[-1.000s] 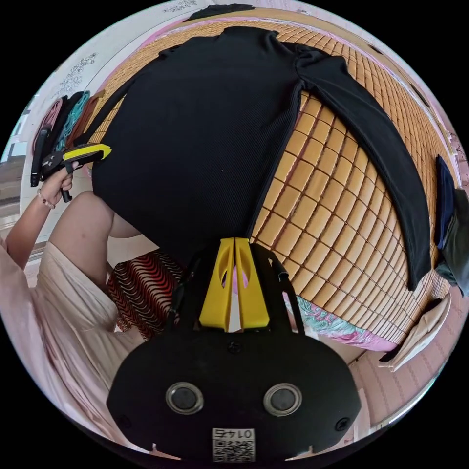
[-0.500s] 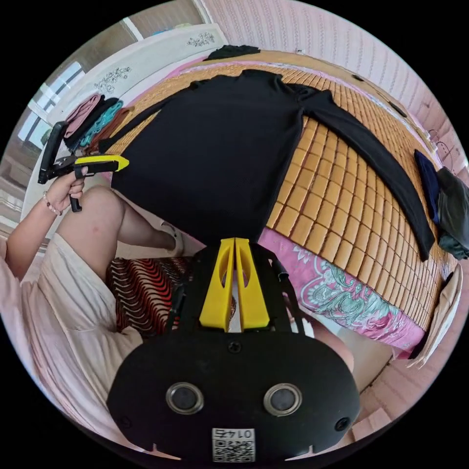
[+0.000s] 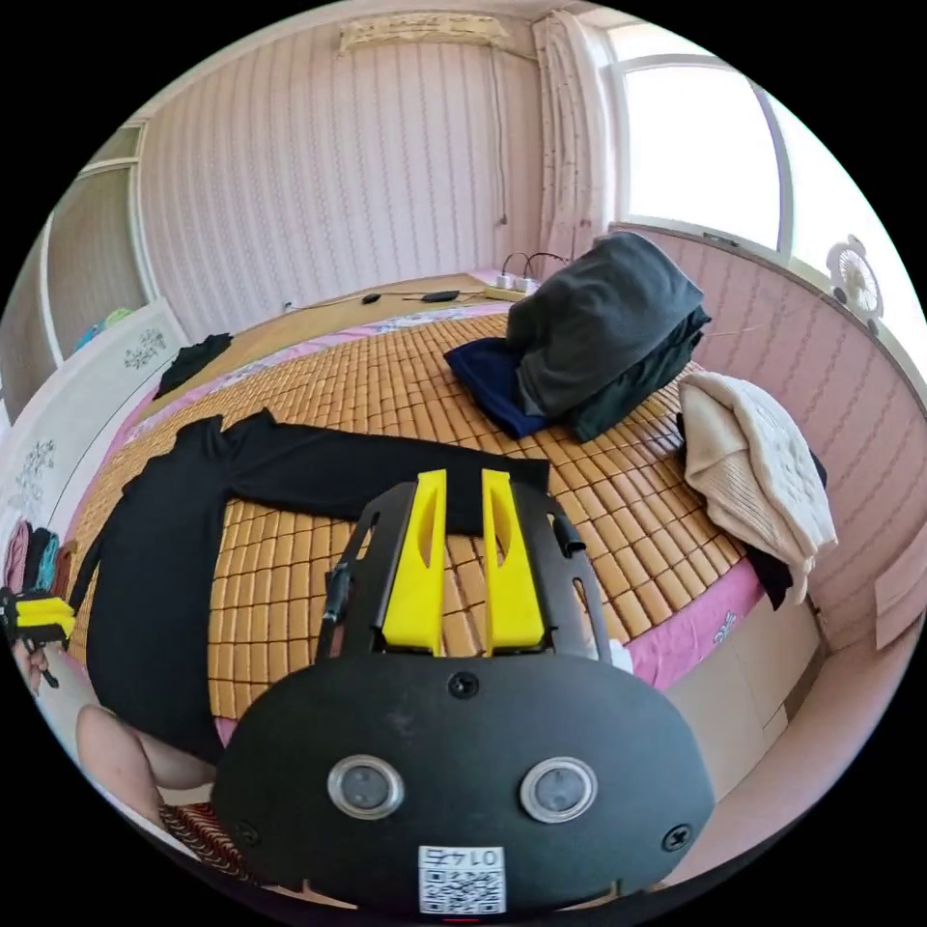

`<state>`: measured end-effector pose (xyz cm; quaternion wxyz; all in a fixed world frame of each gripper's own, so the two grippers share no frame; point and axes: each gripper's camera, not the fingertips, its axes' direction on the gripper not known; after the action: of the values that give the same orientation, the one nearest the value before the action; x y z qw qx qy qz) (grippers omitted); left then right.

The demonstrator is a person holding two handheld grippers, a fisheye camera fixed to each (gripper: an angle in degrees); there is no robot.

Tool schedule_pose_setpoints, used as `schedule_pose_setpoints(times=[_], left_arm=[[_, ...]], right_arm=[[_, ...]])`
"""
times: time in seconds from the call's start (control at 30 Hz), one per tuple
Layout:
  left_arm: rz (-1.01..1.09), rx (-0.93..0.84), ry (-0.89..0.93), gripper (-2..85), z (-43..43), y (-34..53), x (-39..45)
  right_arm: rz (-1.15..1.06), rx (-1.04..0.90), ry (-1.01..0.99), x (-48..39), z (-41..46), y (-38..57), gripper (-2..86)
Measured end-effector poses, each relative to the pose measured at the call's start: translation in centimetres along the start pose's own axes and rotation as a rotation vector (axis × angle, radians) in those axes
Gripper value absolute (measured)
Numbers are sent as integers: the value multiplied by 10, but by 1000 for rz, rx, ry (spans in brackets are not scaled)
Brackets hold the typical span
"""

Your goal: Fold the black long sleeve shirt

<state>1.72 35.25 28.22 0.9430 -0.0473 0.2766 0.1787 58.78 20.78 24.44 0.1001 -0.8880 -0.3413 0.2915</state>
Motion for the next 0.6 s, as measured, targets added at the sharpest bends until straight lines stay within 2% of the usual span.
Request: schedule_pose_setpoints(times=[0.07, 0.17, 0.27, 0.4, 0.6], left_arm=[[123, -7, -8, 35, 23, -41, 16], [240, -9, 7, 50, 58, -94, 34], [317, 7, 32, 60, 96, -150, 51], [348, 41, 92, 64, 142, -217, 73], [439, -24, 121, 67, 225, -299, 122]], right_arm=[[116, -73, 38, 31, 14, -3, 106], [226, -75, -80, 64, 11, -11, 118], [256, -92, 4, 79, 11, -20, 116], [275, -209, -35, 100, 18, -36, 103], [318, -203, -107, 130, 4, -45, 67]])
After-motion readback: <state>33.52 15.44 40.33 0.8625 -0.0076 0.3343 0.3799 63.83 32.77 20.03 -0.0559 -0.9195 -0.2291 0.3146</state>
